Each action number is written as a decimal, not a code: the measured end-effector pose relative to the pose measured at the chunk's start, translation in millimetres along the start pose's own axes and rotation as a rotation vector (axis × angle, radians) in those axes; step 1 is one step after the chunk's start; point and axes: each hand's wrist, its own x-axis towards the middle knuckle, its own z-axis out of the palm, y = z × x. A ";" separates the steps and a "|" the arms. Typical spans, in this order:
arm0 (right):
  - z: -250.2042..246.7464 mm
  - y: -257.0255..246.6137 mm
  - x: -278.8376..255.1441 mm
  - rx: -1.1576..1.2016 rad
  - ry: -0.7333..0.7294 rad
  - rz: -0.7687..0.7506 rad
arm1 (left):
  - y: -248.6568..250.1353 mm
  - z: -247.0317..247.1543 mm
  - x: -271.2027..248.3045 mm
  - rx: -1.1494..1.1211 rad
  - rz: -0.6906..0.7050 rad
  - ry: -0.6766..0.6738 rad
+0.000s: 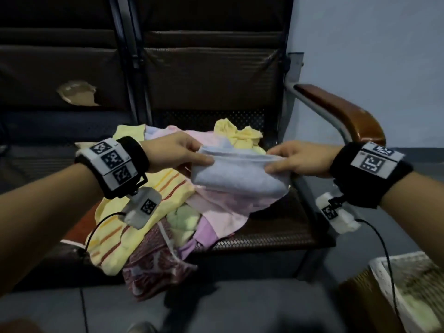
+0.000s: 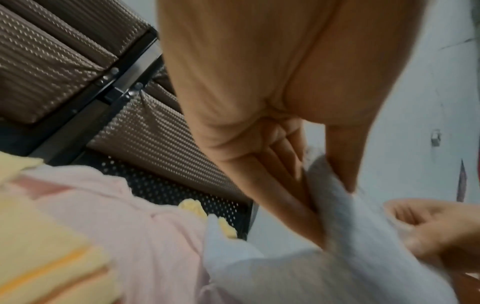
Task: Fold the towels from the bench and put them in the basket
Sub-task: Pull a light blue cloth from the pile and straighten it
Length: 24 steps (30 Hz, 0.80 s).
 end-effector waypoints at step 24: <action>44.5 79.7 80.6 -0.181 0.651 -0.014 | -63.6 35.5 116.8 0.149 -0.075 0.613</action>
